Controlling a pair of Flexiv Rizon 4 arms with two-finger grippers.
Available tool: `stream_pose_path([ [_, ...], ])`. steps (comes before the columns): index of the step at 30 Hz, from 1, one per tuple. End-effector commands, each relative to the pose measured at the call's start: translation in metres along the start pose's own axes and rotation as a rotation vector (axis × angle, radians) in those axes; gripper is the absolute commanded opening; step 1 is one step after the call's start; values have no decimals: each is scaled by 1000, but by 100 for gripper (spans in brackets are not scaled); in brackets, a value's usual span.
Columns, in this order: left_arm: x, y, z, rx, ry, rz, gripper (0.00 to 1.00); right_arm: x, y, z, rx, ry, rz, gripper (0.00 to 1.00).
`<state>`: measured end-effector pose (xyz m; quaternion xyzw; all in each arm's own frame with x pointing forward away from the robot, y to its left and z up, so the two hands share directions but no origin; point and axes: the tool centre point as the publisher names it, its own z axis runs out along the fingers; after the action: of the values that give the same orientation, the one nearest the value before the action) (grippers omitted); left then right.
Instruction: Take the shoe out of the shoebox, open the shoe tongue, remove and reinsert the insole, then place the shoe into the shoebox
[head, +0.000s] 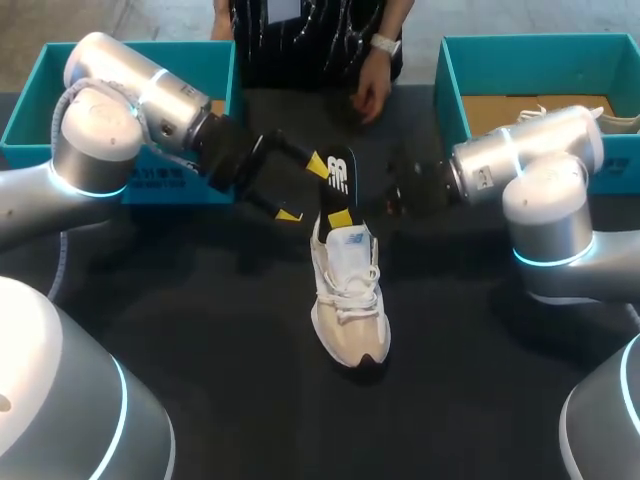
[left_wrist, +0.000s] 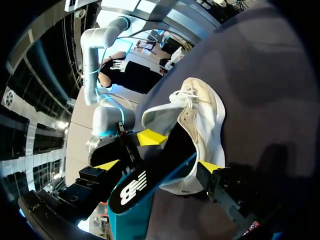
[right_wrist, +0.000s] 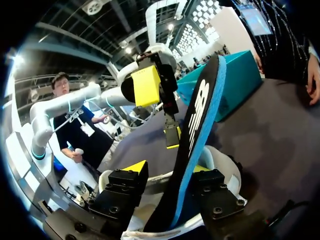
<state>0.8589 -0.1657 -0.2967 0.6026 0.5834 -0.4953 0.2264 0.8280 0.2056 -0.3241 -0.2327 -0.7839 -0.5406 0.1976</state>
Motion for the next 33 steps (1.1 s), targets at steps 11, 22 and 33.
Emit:
stream_pose_path([
  [11, 3, -5, -2, -5, -2, 2, 100, -12, 3, 12, 63, 55, 23, 0],
  [22, 4, -7, -1, -1, -3, 2, 100, -1, -22, 16, 89, 80, 90, 0],
  [33, 2, -6, 2, 9, -2, 8, 100, 2, -22, 11, 82, 52, 85, 29],
])
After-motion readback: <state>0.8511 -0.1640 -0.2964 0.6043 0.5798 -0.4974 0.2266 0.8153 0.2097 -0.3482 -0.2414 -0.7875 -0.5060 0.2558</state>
